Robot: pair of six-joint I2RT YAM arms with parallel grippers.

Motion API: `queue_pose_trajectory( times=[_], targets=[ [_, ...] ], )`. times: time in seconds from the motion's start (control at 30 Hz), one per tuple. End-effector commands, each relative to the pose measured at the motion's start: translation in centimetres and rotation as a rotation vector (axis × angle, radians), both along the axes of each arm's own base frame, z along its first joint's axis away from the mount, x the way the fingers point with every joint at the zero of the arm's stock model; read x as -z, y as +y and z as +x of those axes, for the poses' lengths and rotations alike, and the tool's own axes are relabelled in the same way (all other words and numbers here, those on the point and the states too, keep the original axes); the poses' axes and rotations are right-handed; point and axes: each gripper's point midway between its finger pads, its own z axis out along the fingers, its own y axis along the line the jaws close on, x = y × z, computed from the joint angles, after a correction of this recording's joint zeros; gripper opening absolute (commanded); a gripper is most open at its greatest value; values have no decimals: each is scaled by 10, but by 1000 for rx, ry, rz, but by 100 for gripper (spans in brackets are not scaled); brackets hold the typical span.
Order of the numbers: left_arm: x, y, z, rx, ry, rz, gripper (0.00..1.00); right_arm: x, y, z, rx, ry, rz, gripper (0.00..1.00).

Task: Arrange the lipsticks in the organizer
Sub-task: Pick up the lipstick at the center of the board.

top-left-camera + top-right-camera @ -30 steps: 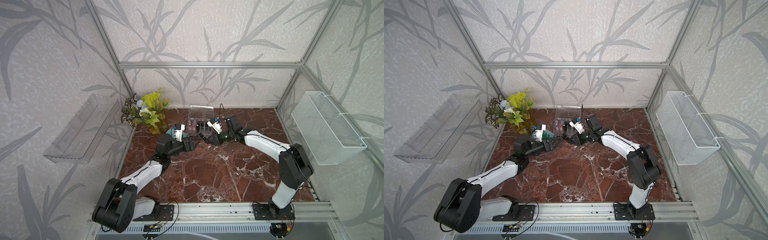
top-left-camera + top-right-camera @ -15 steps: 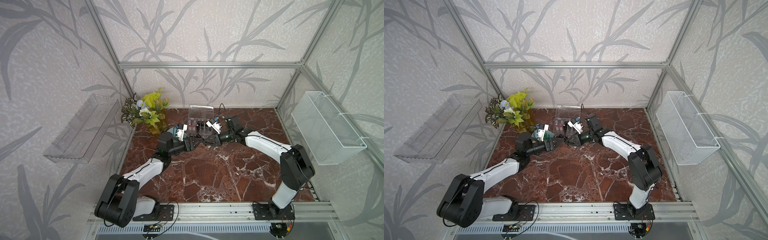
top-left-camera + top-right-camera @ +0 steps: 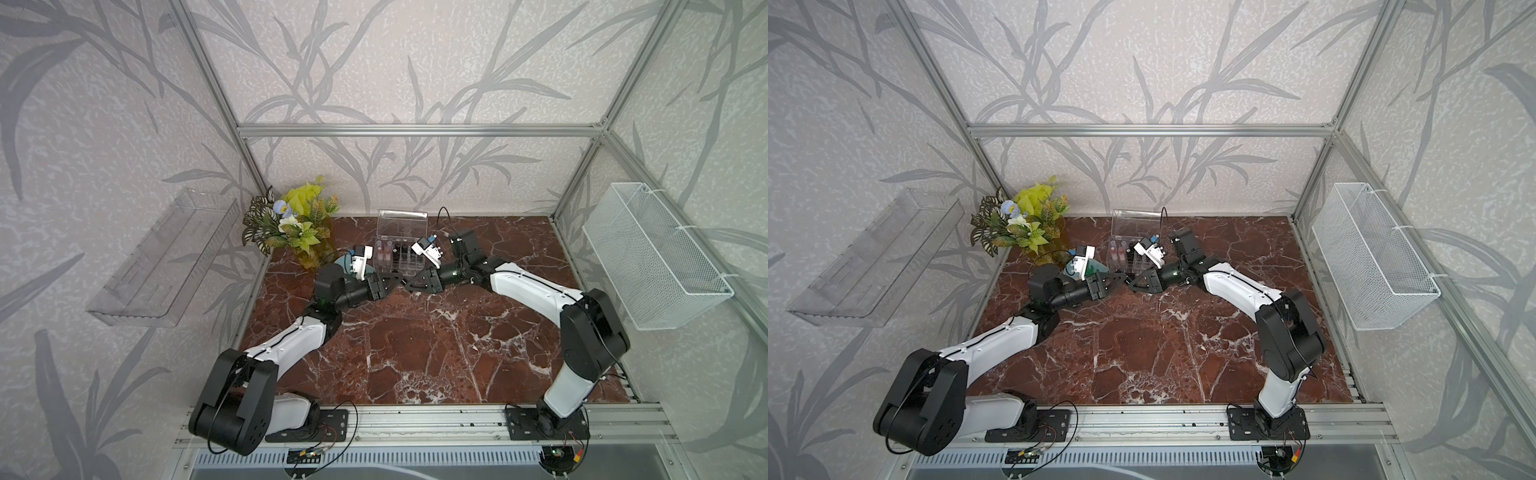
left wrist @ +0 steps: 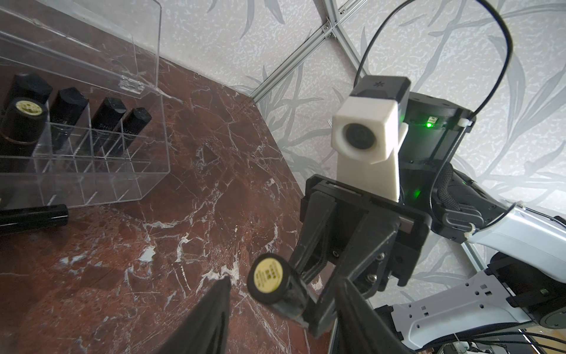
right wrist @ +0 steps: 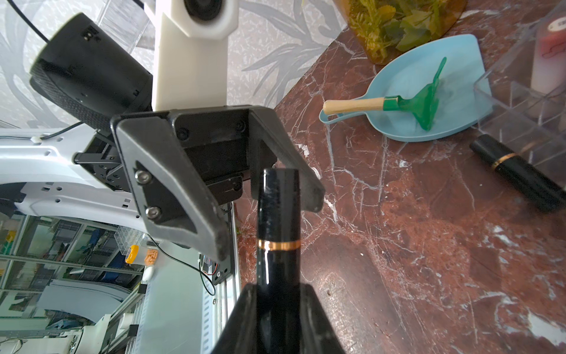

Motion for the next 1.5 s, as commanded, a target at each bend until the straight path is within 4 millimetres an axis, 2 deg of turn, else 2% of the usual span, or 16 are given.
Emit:
queue_pose_trajectory(
  times=[0.0,0.23,0.53,0.9,1.33,1.47],
  targets=[
    [-18,1,-1,6,-62,-21,57,-8,1,-6,-35,-5,29,20],
    [-19,4,0,-8,-65,-23,56,-3,2,-6,-45,7,12,20],
    [-19,5,-1,-2,-61,-42,48,-2,6,-9,-59,7,13,20],
    [-16,3,-1,10,-48,-47,48,-3,7,-9,-62,2,11,20],
    [-15,1,-4,34,-44,-55,51,-1,7,-6,-43,-6,-1,20],
    [-13,0,-5,40,-40,-54,59,-2,5,-4,-26,-21,1,20]
  ],
)
